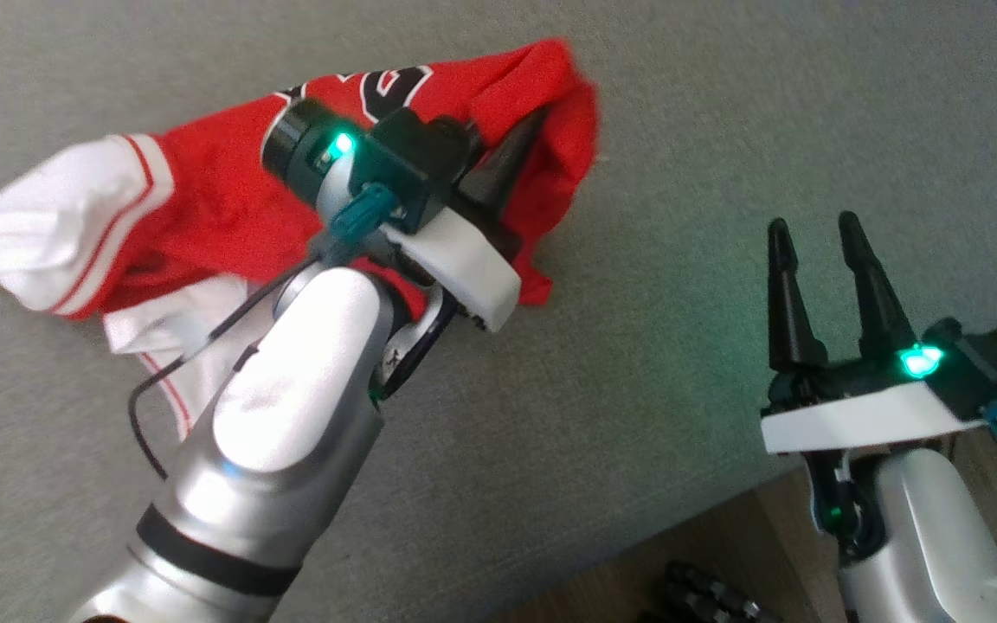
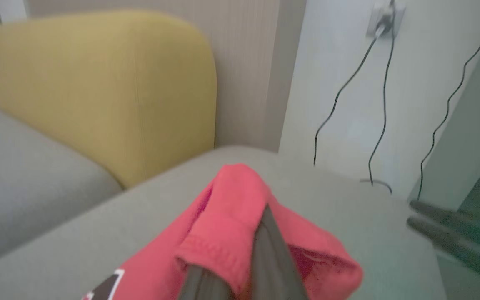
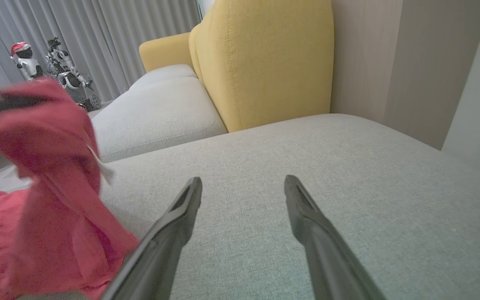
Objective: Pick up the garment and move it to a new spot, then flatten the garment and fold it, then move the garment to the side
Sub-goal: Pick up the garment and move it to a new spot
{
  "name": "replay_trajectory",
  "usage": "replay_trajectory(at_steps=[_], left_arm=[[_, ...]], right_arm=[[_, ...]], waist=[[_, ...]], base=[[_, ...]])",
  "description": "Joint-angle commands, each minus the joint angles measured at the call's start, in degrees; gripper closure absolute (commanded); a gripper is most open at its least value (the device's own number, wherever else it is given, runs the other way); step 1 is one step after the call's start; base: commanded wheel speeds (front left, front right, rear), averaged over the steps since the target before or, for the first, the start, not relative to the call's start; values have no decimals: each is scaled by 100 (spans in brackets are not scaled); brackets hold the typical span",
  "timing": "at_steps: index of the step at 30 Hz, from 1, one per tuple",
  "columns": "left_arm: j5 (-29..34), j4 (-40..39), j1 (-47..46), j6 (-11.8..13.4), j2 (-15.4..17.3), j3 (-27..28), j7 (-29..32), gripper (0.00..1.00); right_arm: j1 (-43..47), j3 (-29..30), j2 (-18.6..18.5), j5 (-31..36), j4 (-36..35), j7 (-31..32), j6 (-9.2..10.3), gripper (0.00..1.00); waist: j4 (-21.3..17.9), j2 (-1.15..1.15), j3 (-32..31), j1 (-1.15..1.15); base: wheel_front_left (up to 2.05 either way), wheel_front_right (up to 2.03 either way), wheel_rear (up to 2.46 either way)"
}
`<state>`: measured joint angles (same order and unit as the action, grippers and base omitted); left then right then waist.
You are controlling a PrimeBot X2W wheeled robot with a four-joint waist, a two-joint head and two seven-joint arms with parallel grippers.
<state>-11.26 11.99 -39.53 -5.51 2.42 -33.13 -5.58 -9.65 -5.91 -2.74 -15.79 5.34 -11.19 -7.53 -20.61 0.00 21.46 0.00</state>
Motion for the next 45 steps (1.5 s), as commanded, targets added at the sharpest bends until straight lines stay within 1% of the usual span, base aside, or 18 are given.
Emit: replay_trajectory(at_steps=[1, 6, 7, 10, 11, 12, 13, 18, 21, 25, 31, 38, 41, 45], left_arm=[[-35, 293, -161, 30, 46, 65, 256, 100], [-210, 1411, -264, -9, 52, 33, 737, 100], [-210, 1411, -264, -9, 52, 33, 737, 100], [-290, 1756, -359, -24, 50, -16, 811, 100], [-326, 1823, -387, -31, 49, -42, 798, 85], [-367, 1865, -413, -31, 49, -60, 763, 55], [-401, 1870, -438, -20, 48, -89, 685, 0], [-659, 1674, -435, 55, 47, -348, 238, 0], [-771, 1455, -356, 168, 47, -444, -69, 0], [-832, 1204, -155, 362, 73, -362, -429, 0], [-908, 713, 375, 859, 413, 110, -777, 0], [-1100, 221, 1179, 1446, 901, 887, -904, 0], [-1224, 63, 1509, 1610, 1098, 1275, -925, 0], [-1290, -133, 1958, 1731, 1268, 1637, -937, 0]], right_arm=[[-272, -212, -14, -83, -101, -112, 4, 0], [-434, -345, -14, -174, 75, -232, 4, 0], [-434, -345, -14, -174, 75, -232, 4, 0], [-506, -370, -14, -185, 168, -271, 4, 0], [-518, -359, -14, -177, 196, -281, 4, 0], [-528, -348, -14, -167, 220, -289, 4, 0], [-532, -338, -14, -157, 247, -295, 4, 0], [-527, -267, -14, -34, 349, -291, 4, 0], [-526, -213, -14, 74, 348, -236, 4, 0], [-496, -144, -14, 224, 292, -114, 4, 0], [-365, -39, -14, 431, 182, 98, 4, 0], [-175, 105, -14, 668, 60, 320, 4, 0], [-99, 141, -14, 752, 23, 394, 4, 0], [2, 166, -14, 849, -7, 479, 4, 0]], waist=[[-366, 0, 437, 0], [-436, 0, 582, 0], [-436, 0, 582, 0], [-409, 0, 591, 0], [-377, 0, 580, 0], [-341, 0, 563, 0], [-300, 0, 531, 0], [12, 0, 297, 0], [259, 0, 121, 0], [579, 0, -108, 0], [1015, 0, -410, 0], [1417, 0, -717, 0], [1556, 0, -830, 0], [1709, 0, -1001, 0]], base=[[0, 0, 0], [0, 0, 0], [0, 0, 0], [0, 0, 0], [0, 0, 0], [0, 0, 0], [0, 0, 0], [0, 0, 0], [0, 0, 0], [0, 0, 0], [0, 0, 0], [0, 0, 0], [0, 0, 0], [0, 0, 0]])
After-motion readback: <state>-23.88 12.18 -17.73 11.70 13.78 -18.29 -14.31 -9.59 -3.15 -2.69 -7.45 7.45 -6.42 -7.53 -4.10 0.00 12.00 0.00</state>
